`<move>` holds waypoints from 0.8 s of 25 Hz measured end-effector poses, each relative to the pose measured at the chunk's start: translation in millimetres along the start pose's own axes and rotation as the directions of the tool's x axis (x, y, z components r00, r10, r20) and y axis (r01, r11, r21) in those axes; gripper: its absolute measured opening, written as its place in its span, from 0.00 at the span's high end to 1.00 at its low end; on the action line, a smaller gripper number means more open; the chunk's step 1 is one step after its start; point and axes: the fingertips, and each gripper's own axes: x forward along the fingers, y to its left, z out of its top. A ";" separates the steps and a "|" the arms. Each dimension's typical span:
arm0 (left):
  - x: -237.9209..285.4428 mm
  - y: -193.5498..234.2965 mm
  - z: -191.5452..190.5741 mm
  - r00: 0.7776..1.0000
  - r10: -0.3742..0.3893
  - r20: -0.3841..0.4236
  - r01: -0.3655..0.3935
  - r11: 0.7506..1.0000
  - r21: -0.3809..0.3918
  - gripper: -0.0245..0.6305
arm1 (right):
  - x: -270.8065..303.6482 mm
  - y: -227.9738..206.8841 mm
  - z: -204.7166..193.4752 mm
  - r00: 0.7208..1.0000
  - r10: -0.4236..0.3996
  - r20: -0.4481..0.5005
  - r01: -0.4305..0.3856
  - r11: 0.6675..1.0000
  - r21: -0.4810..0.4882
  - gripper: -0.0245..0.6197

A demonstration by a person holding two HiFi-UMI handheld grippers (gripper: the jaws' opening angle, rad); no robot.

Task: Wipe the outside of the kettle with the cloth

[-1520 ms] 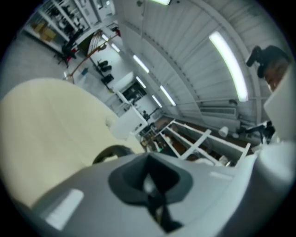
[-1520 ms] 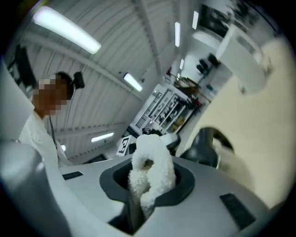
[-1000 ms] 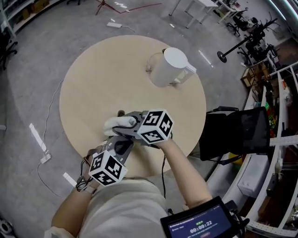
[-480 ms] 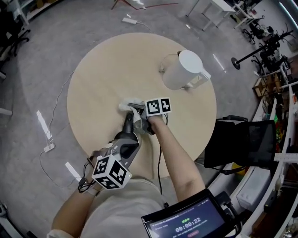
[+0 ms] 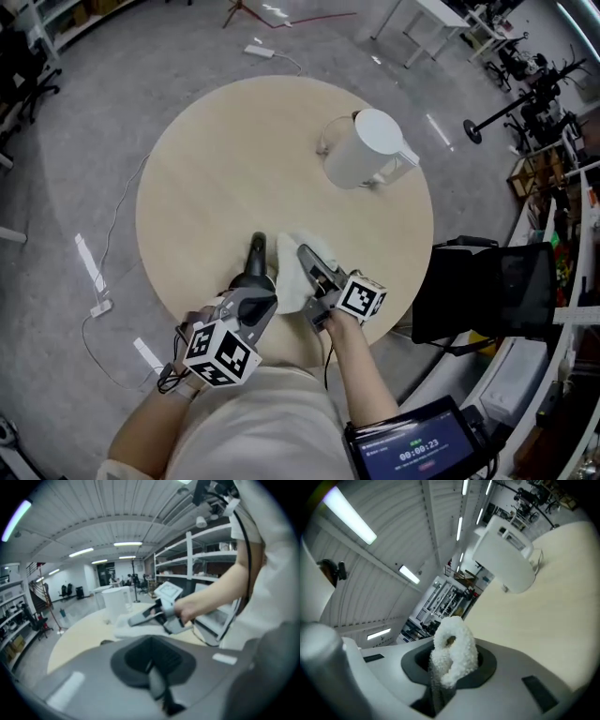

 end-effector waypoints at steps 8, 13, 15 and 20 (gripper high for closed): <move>-3.2 -3.6 -0.8 0.999 -0.040 0.026 0.040 0.999 0.009 0.96 | -82.9 100.4 -17.8 0.983 0.051 0.179 -0.016 0.981 -0.192 0.85; -9.6 1.4 5.2 0.991 -0.096 0.089 0.104 0.991 -0.083 0.97 | -92.0 115.5 -34.9 0.983 0.065 0.171 -0.022 0.969 -0.244 0.85; -11.6 5.0 8.1 0.987 -0.105 0.119 0.120 0.985 -0.125 0.97 | -95.2 115.7 -35.8 0.983 0.055 0.175 -0.009 0.967 -0.254 0.85; -12.0 7.8 11.0 0.987 -0.109 0.122 0.125 0.983 -0.138 0.97 | -101.9 110.0 -35.7 0.982 0.026 0.185 0.018 0.972 -0.234 0.85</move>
